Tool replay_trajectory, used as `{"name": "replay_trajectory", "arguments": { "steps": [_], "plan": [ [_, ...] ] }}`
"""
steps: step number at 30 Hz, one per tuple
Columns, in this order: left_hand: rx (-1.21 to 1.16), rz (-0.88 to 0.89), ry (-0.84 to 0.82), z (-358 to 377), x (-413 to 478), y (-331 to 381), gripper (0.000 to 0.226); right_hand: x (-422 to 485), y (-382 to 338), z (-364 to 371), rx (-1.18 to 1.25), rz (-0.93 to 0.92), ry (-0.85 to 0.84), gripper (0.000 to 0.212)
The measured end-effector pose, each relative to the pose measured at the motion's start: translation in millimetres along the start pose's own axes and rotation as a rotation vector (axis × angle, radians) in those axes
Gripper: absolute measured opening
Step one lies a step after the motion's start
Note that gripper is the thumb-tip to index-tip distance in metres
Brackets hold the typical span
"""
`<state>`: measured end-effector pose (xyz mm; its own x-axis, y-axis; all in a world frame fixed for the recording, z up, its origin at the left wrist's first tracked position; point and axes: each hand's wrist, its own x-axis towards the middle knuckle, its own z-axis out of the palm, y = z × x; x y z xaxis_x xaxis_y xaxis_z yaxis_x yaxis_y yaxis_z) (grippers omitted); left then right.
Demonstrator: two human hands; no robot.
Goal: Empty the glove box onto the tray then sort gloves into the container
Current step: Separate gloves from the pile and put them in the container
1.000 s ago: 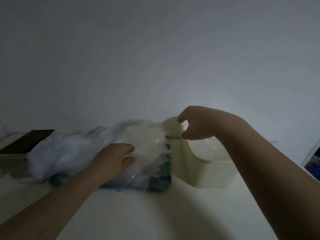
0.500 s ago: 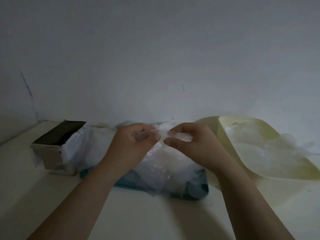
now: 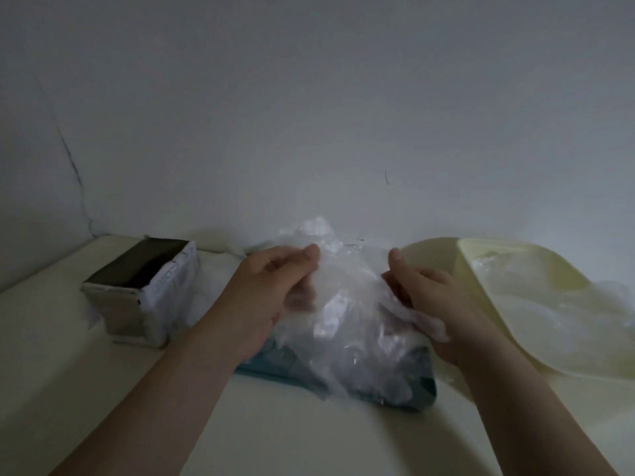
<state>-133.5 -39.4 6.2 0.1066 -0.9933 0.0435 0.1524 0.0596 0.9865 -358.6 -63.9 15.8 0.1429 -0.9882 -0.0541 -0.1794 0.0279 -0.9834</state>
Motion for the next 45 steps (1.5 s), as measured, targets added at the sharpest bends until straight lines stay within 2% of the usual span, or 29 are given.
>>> {"name": "replay_trajectory", "arguments": {
  "steps": [2, 5, 6, 8, 10, 12, 16, 19, 21, 24, 26, 29, 30, 31, 32, 34, 35, 36, 39, 41, 43, 45],
  "plan": [
    [0.055, 0.041, 0.033, 3.8, -2.5, -2.1, 0.038, 0.5, 0.3, -3.1, -0.013, -0.091, -0.076, 0.058],
    [0.057, 0.028, 0.010, 8.2, -5.5, -4.2, 0.037, -3.7, -2.4, 0.3, -0.002, -0.138, -0.360, 0.083],
    [0.040, 0.026, -0.019, 8.9, -6.3, -4.8, 0.038, -5.4, -3.0, 3.8, 0.011, -0.132, -0.415, 0.086],
    [0.002, 0.019, -0.056, 11.3, -8.3, -4.9, 0.041, -8.3, -3.4, 13.1, 0.015, -0.162, -0.451, 0.073],
    [-0.020, 0.021, -0.089, 13.3, -10.3, -4.9, 0.051, -10.5, -3.2, 22.1, 0.009, -0.224, -0.432, 0.043],
    [-0.014, 0.022, -0.098, 14.9, -10.8, -5.0, 0.051, -8.8, 1.6, 24.9, 0.030, -0.233, -0.366, 0.027],
    [0.094, 0.040, -0.015, 15.5, -9.5, -2.5, 0.045, -1.3, 4.8, 18.4, 0.202, -0.110, -0.239, 0.029],
    [0.233, 0.084, -0.015, 12.3, -10.0, 0.7, 0.045, 2.3, 5.0, 14.9, 0.265, -0.085, -0.121, 0.028],
    [0.400, 0.139, -0.021, 9.0, -7.8, -1.8, 0.044, 4.3, 8.4, 11.8, 0.217, -0.089, -0.037, 0.027],
    [0.544, 0.211, -0.003, -1.9, -1.6, -7.6, 0.039, 4.4, 5.5, 6.3, 0.018, -0.118, 0.053, 0.025],
    [0.697, 0.347, 0.061, -9.3, 7.2, -13.4, 0.035, 3.1, 1.6, -2.8, -0.151, -0.162, 0.046, 0.024],
    [0.954, 0.612, 0.104, -10.2, 20.0, -24.1, 0.011, -5.4, -7.3, -15.0, -0.389, -0.225, -0.144, 0.023],
    [1.016, 0.686, 0.058, -5.0, 23.7, -29.5, 0.009, -8.4, -9.4, -17.6, -0.451, -0.238, -0.226, 0.021],
    [1.056, 0.727, -0.010, 0.3, 28.5, -35.7, 0.020, -10.3, -11.1, -18.2, -0.504, -0.241, -0.295, 0.020],
    [1.087, 0.700, -0.104, 5.4, 34.5, -45.0, 0.030, -11.9, -11.9, -19.1, -0.544, -0.235, -0.346, 0.019],
    [1.091, 0.446, -0.235, 16.4, 40.0, -58.0, 0.043, -14.4, -14.2, -18.5, -0.590, -0.213, -0.417, 0.022],
    [1.123, 0.330, -0.277, 18.3, 41.8, -63.6, 0.044, -15.6, -15.5, -18.6, -0.602, -0.205, -0.438, 0.023],
    [1.175, 0.306, -0.307, 18.8, 43.4, -66.9, 0.042, -16.4, -17.0, -19.1, -0.613, -0.201, -0.450, 0.024],
    [1.154, 0.557, -0.276, 14.1, 39.0, -67.5, 0.036, -18.1, -20.8, -22.1, -0.641, -0.195, -0.446, 0.023],
    [1.106, 0.659, -0.218, 8.7, 34.1, -60.8, 0.045, -17.6, -22.3, -22.5, -0.675, -0.204, -0.453, 0.023],
    [1.055, 0.621, -0.173, 8.8, 26.9, -49.3, 0.038, -16.7, -23.1, -22.6, -0.690, -0.223, -0.465, 0.021],
    [0.876, 0.551, -0.049, 7.8, 22.5, -37.6, 0.015, -16.0, -24.7, -23.7, -0.649, -0.260, -0.453, 0.017]
  ]
}}
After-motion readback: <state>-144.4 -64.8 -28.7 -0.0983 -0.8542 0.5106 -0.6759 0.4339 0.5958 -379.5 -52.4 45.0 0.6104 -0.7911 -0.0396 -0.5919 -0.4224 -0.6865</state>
